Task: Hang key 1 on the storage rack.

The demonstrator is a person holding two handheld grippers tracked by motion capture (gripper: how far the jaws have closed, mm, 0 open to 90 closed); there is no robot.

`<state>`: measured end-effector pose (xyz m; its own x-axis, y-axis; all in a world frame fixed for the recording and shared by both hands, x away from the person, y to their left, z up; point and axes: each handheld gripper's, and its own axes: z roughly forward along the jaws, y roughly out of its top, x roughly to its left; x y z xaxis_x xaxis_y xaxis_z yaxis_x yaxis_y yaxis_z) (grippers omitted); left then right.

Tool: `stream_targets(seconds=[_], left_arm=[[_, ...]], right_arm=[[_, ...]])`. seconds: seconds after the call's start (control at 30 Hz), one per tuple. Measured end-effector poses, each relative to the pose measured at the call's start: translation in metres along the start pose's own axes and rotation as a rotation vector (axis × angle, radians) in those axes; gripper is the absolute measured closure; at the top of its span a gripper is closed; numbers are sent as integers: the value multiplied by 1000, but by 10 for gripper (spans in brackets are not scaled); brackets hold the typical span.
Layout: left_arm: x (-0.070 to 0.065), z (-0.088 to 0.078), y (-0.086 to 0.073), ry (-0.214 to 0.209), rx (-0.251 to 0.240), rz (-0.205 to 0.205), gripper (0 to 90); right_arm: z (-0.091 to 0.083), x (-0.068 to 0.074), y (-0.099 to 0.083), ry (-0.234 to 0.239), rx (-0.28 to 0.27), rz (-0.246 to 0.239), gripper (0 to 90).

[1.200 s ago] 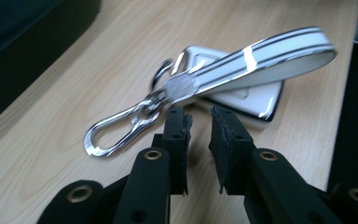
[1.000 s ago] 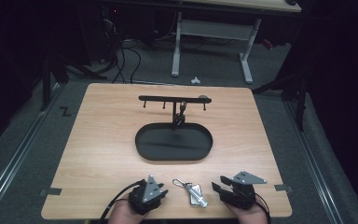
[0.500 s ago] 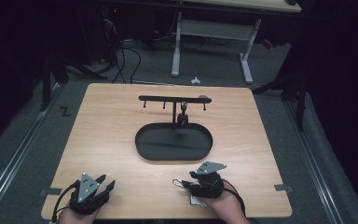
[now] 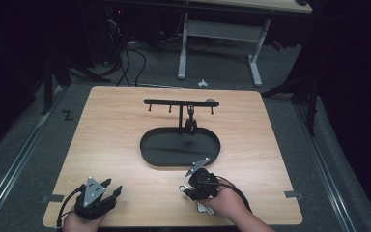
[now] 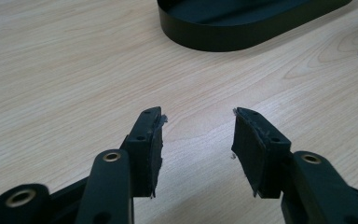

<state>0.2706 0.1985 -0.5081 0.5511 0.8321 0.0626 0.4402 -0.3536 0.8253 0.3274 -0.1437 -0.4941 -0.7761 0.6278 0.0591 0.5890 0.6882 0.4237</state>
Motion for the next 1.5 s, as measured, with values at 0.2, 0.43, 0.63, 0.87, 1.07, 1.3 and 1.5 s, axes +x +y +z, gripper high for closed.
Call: stream_targets(seconds=[0.2,0.43,0.63,0.87,1.07,1.3,1.5], left_arm=[[0,3,1,-23,-3,-13,528],[-2,5,3,-40,-6,-13,530],[-6,8,4,-50,-2,-1,530],[-8,10,5,-65,1,13,536],[-9,12,5,-79,4,22,539],[-9,12,6,-87,1,22,542],[-9,13,6,-94,1,25,543]], right_arm=[[2,-2,16,6,123,-30,644],[10,-4,32,23,266,-60,671],[15,-4,43,31,348,-98,720],[19,1,51,7,418,-145,741],[19,4,50,2,421,-164,745],[18,5,49,0,423,-173,747],[6,3,54,-12,359,-156,844]])
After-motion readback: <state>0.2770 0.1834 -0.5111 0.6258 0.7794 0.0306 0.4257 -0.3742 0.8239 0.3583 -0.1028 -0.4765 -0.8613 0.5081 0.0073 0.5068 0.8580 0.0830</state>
